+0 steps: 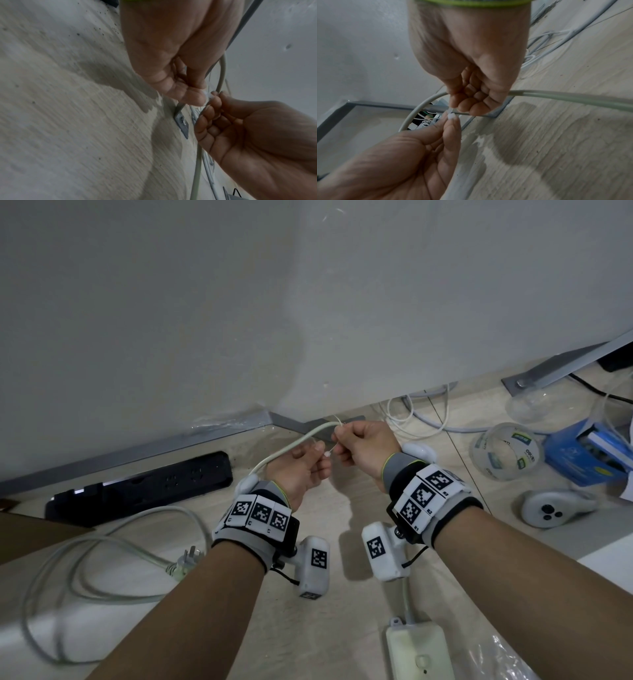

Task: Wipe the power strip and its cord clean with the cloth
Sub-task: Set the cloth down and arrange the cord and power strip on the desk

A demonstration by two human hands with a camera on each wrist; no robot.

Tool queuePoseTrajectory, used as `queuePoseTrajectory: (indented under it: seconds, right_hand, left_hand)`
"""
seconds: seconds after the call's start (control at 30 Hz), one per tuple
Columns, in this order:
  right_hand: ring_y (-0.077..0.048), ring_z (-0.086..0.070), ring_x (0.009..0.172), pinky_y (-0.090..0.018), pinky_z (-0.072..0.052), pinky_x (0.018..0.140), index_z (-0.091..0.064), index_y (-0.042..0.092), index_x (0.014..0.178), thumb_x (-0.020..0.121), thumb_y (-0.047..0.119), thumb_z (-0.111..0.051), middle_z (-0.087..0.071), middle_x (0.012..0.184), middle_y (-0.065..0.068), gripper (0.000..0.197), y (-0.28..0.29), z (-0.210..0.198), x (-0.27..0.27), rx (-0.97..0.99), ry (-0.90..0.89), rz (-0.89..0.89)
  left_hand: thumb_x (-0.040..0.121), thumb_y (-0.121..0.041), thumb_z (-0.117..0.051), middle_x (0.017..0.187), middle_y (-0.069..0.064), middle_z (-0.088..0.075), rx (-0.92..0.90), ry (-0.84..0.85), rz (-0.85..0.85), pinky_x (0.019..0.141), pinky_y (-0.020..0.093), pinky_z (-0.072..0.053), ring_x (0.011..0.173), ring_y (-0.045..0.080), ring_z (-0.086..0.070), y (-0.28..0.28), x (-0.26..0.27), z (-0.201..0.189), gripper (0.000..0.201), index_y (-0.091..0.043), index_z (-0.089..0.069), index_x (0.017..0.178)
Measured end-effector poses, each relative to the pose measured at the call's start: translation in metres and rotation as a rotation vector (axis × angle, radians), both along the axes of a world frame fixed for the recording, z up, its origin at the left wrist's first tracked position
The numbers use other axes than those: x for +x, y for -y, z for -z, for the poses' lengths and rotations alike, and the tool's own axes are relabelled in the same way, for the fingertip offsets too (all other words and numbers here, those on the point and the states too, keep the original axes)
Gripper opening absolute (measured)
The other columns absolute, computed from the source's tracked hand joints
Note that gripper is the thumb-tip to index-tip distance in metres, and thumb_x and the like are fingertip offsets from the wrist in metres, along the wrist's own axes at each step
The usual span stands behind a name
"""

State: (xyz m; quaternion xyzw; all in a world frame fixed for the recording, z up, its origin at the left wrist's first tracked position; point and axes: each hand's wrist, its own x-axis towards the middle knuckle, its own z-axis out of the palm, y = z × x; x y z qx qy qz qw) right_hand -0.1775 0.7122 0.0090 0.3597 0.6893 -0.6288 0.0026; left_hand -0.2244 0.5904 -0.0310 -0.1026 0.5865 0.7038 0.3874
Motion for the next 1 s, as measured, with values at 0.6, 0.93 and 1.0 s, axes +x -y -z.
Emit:
queuePoseTrajectory:
  seconds: [0.6, 0.93, 1.0]
  right_hand:
    - [-0.017, -0.054, 0.055, -0.030, -0.051, 0.060, -0.065, 0.012, 0.070, 0.095, 0.014, -0.055, -0.061, 0.060, -0.004, 0.027, -0.0021, -0.0013, 0.0001, -0.006, -0.006, 0.024]
    - [-0.017, -0.056, 0.058, -0.030, -0.052, 0.062, -0.066, 0.015, 0.068, 0.094, 0.017, -0.056, -0.062, 0.060, -0.003, 0.028, -0.0020, 0.0033, -0.0015, 0.021, -0.004, 0.018]
    - [-0.017, -0.055, 0.057, -0.031, -0.051, 0.063, -0.065, 0.014, 0.067, 0.094, 0.016, -0.055, -0.062, 0.059, -0.003, 0.028, -0.0024, 0.0024, -0.0020, 0.017, -0.012, 0.022]
  left_hand:
    - [0.093, -0.013, -0.057, 0.057, -0.004, -0.064, 0.014, 0.003, -0.010, 0.052, 0.015, -0.052, 0.051, 0.002, -0.060, 0.0003, -0.0011, -0.0016, 0.014, -0.006, -0.062, 0.082]
    - [0.092, -0.017, -0.058, 0.063, -0.002, -0.063, -0.042, -0.023, 0.040, 0.053, 0.016, -0.051, 0.052, 0.002, -0.060, -0.0016, -0.0018, 0.0006, 0.012, -0.008, -0.063, 0.085]
    - [0.092, -0.017, -0.059, 0.062, -0.003, -0.063, -0.061, -0.036, 0.047, 0.053, 0.016, -0.052, 0.052, 0.002, -0.060, -0.0006, -0.0016, 0.0009, 0.013, -0.009, -0.063, 0.083]
